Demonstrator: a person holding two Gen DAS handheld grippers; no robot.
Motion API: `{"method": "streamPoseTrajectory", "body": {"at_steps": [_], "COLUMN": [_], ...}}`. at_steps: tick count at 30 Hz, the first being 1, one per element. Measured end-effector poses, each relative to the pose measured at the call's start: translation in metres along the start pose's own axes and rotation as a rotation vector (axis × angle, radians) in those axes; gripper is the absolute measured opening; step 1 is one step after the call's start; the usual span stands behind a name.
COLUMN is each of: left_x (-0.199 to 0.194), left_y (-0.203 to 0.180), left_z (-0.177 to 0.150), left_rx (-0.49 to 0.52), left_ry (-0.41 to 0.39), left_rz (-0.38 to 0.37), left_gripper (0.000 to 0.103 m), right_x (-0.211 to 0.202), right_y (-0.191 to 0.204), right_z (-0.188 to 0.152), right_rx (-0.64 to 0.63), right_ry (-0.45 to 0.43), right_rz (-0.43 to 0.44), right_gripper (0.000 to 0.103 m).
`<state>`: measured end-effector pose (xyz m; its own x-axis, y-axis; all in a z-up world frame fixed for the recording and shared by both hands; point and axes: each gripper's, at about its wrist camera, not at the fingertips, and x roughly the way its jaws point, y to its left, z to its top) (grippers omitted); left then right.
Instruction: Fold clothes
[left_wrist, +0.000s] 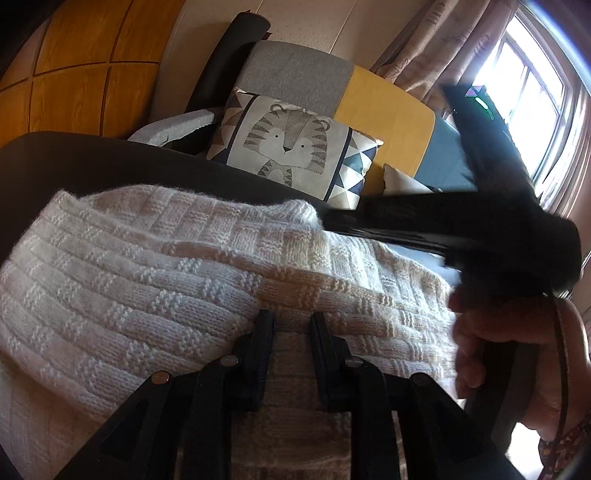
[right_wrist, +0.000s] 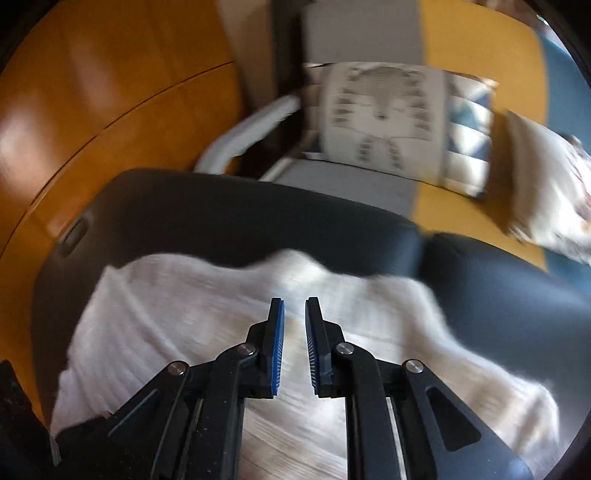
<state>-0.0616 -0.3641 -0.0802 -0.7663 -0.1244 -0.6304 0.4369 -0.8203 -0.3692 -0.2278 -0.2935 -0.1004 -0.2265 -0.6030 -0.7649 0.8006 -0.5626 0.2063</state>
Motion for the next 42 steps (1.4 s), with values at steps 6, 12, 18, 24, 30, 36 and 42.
{"method": "streamPoseTrajectory", "body": {"at_steps": [6, 12, 18, 24, 30, 36, 42], "left_x": [0.0, -0.001, -0.001, -0.001, -0.001, -0.001, -0.002], "left_y": [0.002, -0.001, -0.002, 0.0, -0.001, -0.004, -0.003], "left_z": [0.0, -0.001, 0.0, 0.001, 0.002, 0.002, 0.003], "left_rx": [-0.015, -0.02, -0.019, -0.022, -0.019, -0.011, -0.011], "left_ry": [-0.004, -0.006, -0.009, -0.008, -0.009, -0.008, -0.005], "left_rz": [-0.014, -0.016, -0.011, -0.014, -0.01, 0.001, -0.005], "left_gripper": [0.02, 0.02, 0.02, 0.02, 0.02, 0.02, 0.02], "right_x": [0.028, 0.007, -0.022, -0.011, -0.061, -0.119, -0.121], "right_y": [0.004, -0.015, -0.06, -0.083, -0.07, -0.034, -0.078], "right_z": [0.011, 0.015, -0.007, -0.02, -0.026, -0.084, -0.15], "right_rx": [0.012, 0.1, 0.189, 0.247, 0.255, 0.17, 0.298], "right_ry": [0.029, -0.005, 0.012, 0.017, -0.054, -0.077, -0.119], "right_rz": [-0.092, -0.021, -0.121, -0.153, -0.084, 0.004, -0.093], "right_gripper": [0.012, 0.013, 0.015, 0.0, 0.005, 0.01, 0.003]}}
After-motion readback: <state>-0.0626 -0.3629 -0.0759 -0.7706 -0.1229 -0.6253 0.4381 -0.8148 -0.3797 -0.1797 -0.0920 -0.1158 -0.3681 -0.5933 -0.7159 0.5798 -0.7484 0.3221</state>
